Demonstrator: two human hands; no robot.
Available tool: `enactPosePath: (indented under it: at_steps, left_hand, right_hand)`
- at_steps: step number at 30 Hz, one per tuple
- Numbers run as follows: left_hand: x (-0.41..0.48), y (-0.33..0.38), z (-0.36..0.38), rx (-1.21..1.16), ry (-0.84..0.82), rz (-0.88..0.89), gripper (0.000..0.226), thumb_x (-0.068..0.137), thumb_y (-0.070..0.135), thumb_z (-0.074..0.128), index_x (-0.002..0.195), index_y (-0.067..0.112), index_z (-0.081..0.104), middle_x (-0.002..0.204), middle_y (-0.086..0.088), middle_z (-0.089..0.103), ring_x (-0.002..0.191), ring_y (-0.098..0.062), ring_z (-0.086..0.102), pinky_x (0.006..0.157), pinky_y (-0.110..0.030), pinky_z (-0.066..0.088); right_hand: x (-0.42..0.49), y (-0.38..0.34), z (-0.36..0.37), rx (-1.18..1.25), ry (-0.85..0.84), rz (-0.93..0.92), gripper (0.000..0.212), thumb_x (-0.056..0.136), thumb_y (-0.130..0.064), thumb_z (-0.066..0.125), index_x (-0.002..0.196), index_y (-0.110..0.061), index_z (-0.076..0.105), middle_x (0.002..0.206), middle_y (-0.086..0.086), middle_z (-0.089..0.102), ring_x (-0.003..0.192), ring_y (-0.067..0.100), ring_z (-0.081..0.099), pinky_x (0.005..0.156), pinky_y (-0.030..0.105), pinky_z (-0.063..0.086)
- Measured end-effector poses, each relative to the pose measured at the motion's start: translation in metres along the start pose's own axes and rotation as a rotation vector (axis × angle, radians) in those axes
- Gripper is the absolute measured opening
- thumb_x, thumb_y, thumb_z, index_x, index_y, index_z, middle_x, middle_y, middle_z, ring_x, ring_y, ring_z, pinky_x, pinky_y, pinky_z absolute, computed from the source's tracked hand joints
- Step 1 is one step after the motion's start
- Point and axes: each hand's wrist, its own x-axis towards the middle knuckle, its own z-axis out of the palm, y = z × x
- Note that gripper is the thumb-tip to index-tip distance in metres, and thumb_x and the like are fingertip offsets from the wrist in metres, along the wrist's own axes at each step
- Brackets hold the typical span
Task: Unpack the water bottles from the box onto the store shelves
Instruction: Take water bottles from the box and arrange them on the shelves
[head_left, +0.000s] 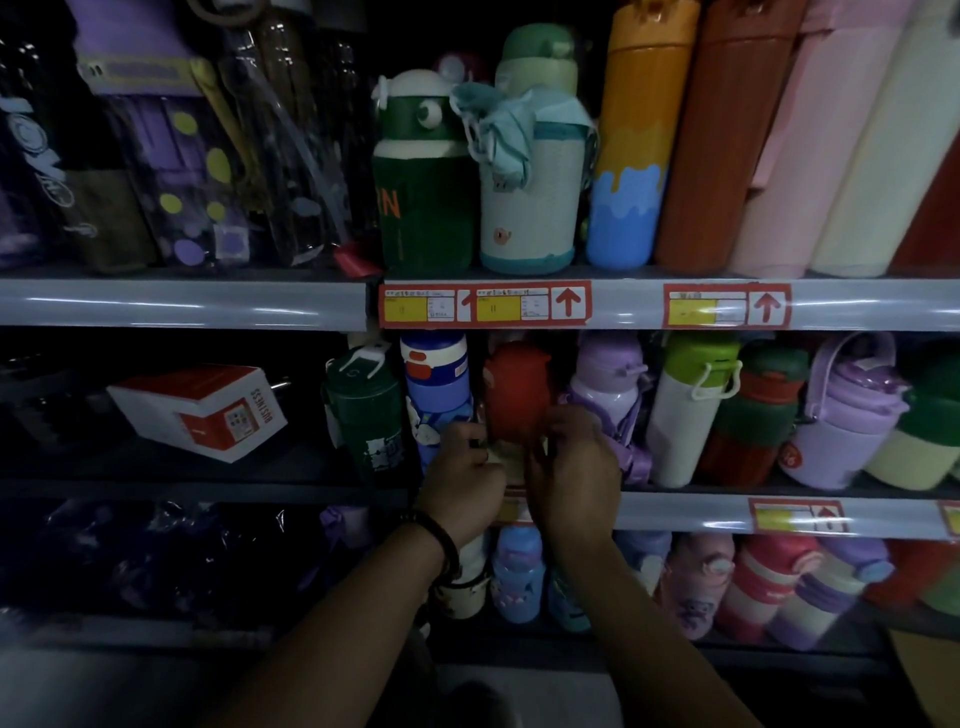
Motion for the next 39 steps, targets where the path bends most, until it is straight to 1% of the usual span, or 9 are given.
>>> enactPosePath:
  at_steps: [9, 14, 18, 24, 27, 29, 33, 37, 39]
  left_hand:
    - [0.007, -0.010, -0.005, 0.062, -0.089, 0.073, 0.079, 0.089, 0.003, 0.061, 0.145, 0.046, 0.025, 0.084, 0.004, 0.075, 0.073, -0.016, 0.065, 0.065, -0.031, 0.048]
    - [0.005, -0.001, -0.005, 0.104, -0.087, 0.139, 0.084, 0.092, -0.002, 0.058, 0.135, 0.063, 0.027, 0.126, 0.001, 0.070, 0.103, -0.021, 0.065, 0.088, -0.038, 0.055]
    - [0.007, -0.004, -0.005, 0.122, -0.115, 0.154, 0.081, 0.094, -0.002, 0.060, 0.132, 0.059, 0.024, 0.120, -0.004, 0.071, 0.096, -0.017, 0.063, 0.080, -0.029, 0.049]
    - [0.008, -0.006, -0.005, 0.114, -0.099, 0.161, 0.081, 0.090, 0.001, 0.067, 0.136, 0.051, 0.023, 0.132, 0.014, 0.060, 0.127, -0.015, 0.058, 0.111, -0.037, 0.047]
    - [0.004, -0.003, -0.002, 0.083, -0.110, 0.150, 0.087, 0.077, 0.030, 0.078, 0.142, 0.059, 0.027, 0.134, 0.019, 0.060, 0.125, -0.014, 0.060, 0.110, -0.044, 0.050]
    - [0.003, -0.001, -0.001, 0.083, -0.117, 0.132, 0.080, 0.074, 0.039, 0.079, 0.128, 0.072, 0.030, 0.133, 0.016, 0.064, 0.119, -0.017, 0.064, 0.104, -0.047, 0.054]
    - [0.004, -0.003, -0.004, 0.107, -0.120, 0.153, 0.063, 0.091, 0.013, 0.072, 0.119, 0.054, 0.033, 0.109, 0.027, 0.057, 0.101, -0.005, 0.062, 0.093, -0.036, 0.052]
    - [0.007, -0.007, -0.007, 0.188, -0.055, 0.135, 0.052, 0.076, 0.030, 0.071, 0.121, 0.034, 0.045, 0.113, 0.008, 0.069, 0.106, -0.013, 0.066, 0.097, -0.041, 0.054]
    - [0.011, -0.010, -0.008, 0.219, -0.035, 0.136, 0.044, 0.083, 0.023, 0.072, 0.119, 0.031, 0.046, 0.110, 0.008, 0.070, 0.106, -0.014, 0.067, 0.094, -0.039, 0.055]
  right_hand:
    - [0.006, 0.001, -0.002, -0.105, -0.004, 0.012, 0.023, 0.084, -0.004, 0.069, 0.106, -0.010, 0.071, 0.104, 0.014, 0.069, 0.086, 0.037, 0.071, 0.068, 0.041, 0.055]
    - [0.008, -0.002, -0.001, -0.066, -0.001, 0.010, 0.021, 0.091, -0.032, 0.068, 0.102, -0.014, 0.071, 0.101, 0.008, 0.067, 0.082, 0.027, 0.070, 0.068, 0.035, 0.054]
    - [0.013, 0.001, -0.002, -0.137, -0.014, -0.004, 0.016, 0.091, -0.024, 0.070, 0.103, -0.013, 0.072, 0.102, 0.012, 0.069, 0.083, 0.034, 0.071, 0.066, 0.041, 0.056]
    - [0.012, -0.007, -0.004, -0.232, 0.022, -0.023, 0.012, 0.092, -0.014, 0.070, 0.093, -0.004, 0.063, 0.090, 0.018, 0.068, 0.073, 0.040, 0.069, 0.058, 0.038, 0.049]
    - [0.016, -0.002, -0.004, -0.288, 0.021, -0.044, 0.014, 0.091, -0.012, 0.071, 0.088, -0.005, 0.059, 0.083, 0.018, 0.067, 0.069, 0.038, 0.069, 0.055, 0.034, 0.044]
    - [0.017, 0.001, -0.004, -0.303, 0.013, -0.048, 0.011, 0.092, -0.009, 0.069, 0.089, -0.004, 0.059, 0.083, 0.018, 0.068, 0.070, 0.038, 0.070, 0.056, 0.032, 0.040]
    - [0.020, 0.005, -0.001, -0.292, -0.024, 0.004, 0.008, 0.099, -0.009, 0.059, 0.097, -0.002, 0.061, 0.090, 0.019, 0.070, 0.079, 0.040, 0.071, 0.060, 0.035, 0.041]
    - [0.020, 0.006, -0.002, -0.168, 0.027, 0.000, 0.008, 0.096, -0.001, 0.059, 0.090, -0.005, 0.064, 0.080, 0.016, 0.069, 0.072, 0.038, 0.069, 0.060, 0.031, 0.036]
    - [0.019, 0.004, 0.000, -0.116, 0.053, 0.016, 0.012, 0.097, -0.002, 0.060, 0.091, -0.007, 0.069, 0.083, 0.015, 0.070, 0.072, 0.037, 0.068, 0.061, 0.028, 0.032]
